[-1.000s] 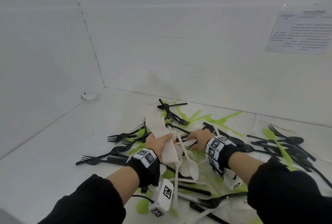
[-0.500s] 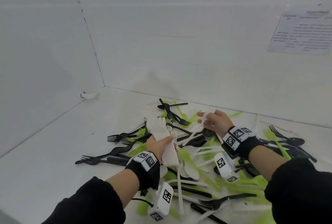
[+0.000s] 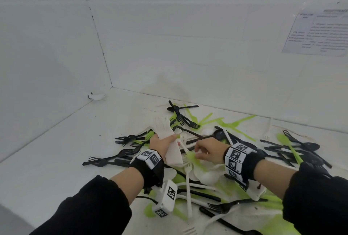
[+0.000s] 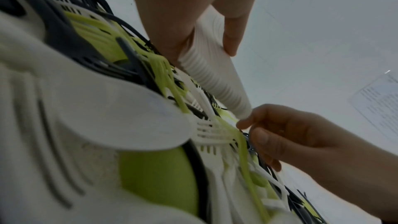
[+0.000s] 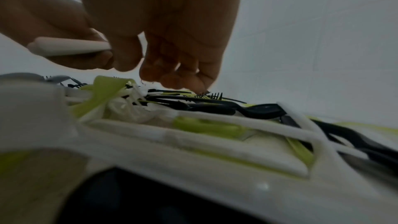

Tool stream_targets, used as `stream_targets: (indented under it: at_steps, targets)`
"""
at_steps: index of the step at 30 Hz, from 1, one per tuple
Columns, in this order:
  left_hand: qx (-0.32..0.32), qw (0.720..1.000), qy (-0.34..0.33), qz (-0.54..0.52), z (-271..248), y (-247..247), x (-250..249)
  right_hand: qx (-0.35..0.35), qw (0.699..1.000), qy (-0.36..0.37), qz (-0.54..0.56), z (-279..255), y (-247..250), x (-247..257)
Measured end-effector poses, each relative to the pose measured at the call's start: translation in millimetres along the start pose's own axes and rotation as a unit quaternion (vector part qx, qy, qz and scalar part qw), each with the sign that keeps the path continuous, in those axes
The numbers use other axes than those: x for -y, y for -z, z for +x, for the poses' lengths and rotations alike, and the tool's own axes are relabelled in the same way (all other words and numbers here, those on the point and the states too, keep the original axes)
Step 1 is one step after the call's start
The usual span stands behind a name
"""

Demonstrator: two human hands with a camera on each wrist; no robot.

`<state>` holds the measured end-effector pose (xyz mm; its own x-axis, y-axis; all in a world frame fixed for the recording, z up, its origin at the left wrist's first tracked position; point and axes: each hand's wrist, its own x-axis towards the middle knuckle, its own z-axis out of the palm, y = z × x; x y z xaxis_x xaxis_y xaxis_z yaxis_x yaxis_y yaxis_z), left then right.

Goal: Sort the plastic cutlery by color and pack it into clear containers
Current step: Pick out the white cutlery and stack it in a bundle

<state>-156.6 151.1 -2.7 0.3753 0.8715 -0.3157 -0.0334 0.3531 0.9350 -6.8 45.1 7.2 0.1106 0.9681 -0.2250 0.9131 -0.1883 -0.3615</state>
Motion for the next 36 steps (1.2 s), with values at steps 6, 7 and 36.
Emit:
stream_targets:
  at_steps: [6, 7, 36]
  targets:
    - [-0.004, 1.000, 0.001, 0.015, -8.3, -0.2, 3.1, 0.046, 0.995, -0.026, -0.083, -7.2, 1.5, 7.5]
    - [-0.008, 1.000, 0.001, 0.017, -9.9, 1.0, 3.1, 0.028, 0.998, -0.015, -0.060, -9.8, 6.4, 5.9]
    - [-0.059, 0.998, -0.005, -0.022, -34.1, 12.5, 9.3, 0.078, 0.920, 0.193, -0.332, -20.2, 5.9, 12.9]
